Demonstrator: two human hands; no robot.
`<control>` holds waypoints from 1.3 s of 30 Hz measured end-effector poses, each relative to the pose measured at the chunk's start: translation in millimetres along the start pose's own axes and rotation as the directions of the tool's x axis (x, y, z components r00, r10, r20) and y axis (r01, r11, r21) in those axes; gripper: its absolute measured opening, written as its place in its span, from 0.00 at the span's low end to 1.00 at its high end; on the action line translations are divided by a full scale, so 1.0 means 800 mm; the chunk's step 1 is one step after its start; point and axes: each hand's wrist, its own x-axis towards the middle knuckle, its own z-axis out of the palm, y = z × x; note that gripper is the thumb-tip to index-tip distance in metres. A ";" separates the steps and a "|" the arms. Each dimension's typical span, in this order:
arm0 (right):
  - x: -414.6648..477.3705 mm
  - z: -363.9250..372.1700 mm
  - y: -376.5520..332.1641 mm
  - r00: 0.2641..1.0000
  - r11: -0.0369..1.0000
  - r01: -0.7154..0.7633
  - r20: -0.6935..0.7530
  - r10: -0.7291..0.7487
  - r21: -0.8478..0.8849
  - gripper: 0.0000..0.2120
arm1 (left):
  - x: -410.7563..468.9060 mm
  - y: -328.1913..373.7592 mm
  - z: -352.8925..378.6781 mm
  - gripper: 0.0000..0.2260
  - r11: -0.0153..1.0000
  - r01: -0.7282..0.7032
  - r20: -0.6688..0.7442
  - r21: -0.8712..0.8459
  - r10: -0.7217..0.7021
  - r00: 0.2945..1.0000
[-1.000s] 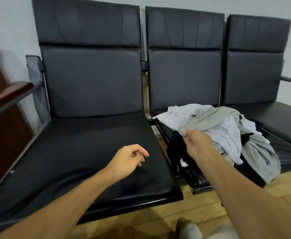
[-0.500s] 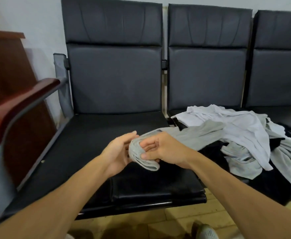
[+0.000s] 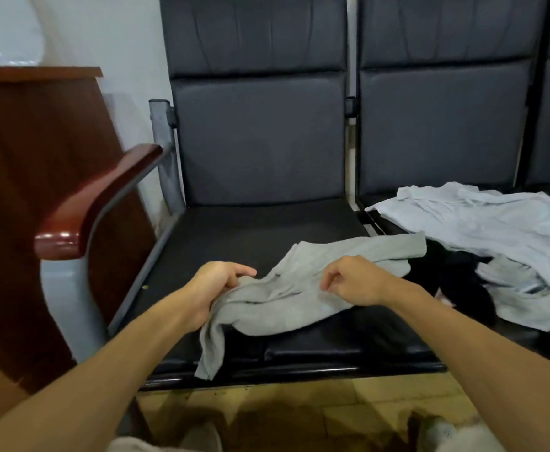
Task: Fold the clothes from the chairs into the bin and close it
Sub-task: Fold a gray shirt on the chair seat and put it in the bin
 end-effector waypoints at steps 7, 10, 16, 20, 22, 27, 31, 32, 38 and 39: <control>0.024 0.025 -0.003 0.996 0.992 0.048 0.078 -0.039 -0.120 0.23 | -0.010 -0.018 -0.024 0.20 0.709 -0.003 -0.063 0.705 0.066 0.996; 0.029 0.035 -0.005 0.990 0.986 0.062 0.133 -0.041 -0.154 0.25 | -0.007 -0.029 -0.027 0.17 0.582 -0.019 -0.018 0.813 0.057 0.998; 0.031 0.036 -0.015 0.980 0.969 0.080 0.195 -0.034 -0.232 0.19 | 0.008 -0.030 -0.027 0.10 0.649 -0.038 -0.038 0.760 0.103 0.994; 0.027 0.029 -0.014 0.993 0.977 0.091 0.092 -0.075 -0.191 0.10 | 0.022 -0.026 -0.016 0.09 0.711 0.022 -0.191 0.703 0.160 0.968; 0.026 0.024 -0.009 0.996 0.977 0.086 -0.016 -0.091 -0.194 0.07 | 0.030 -0.024 -0.010 0.09 0.752 -0.001 -0.277 0.659 0.244 0.929; 0.020 0.002 0.007 0.836 0.990 0.124 -0.529 -0.141 -0.069 0.04 | 0.047 -0.009 0.003 0.13 0.962 -0.099 -0.564 0.255 0.231 0.793; 0.011 -0.017 0.020 0.713 0.994 0.107 -0.694 -0.095 -0.026 0.07 | 0.053 -0.003 0.009 0.17 0.977 -0.193 -0.635 -0.093 0.092 0.767; 0.009 -0.019 0.026 0.745 0.996 0.076 -0.661 -0.083 -0.039 0.08 | 0.052 -0.002 0.012 0.17 0.967 -0.212 -0.623 -0.141 0.080 0.778; 0.000 -0.002 0.045 0.954 0.939 -0.281 -0.166 0.250 -0.197 0.09 | 0.038 -0.006 0.022 0.13 0.959 -0.251 -0.467 -0.131 0.164 0.869; 0.000 -0.002 0.041 0.951 0.927 -0.284 -0.199 0.239 -0.245 0.09 | 0.032 -0.006 0.024 0.11 0.959 -0.271 -0.409 -0.084 0.214 0.887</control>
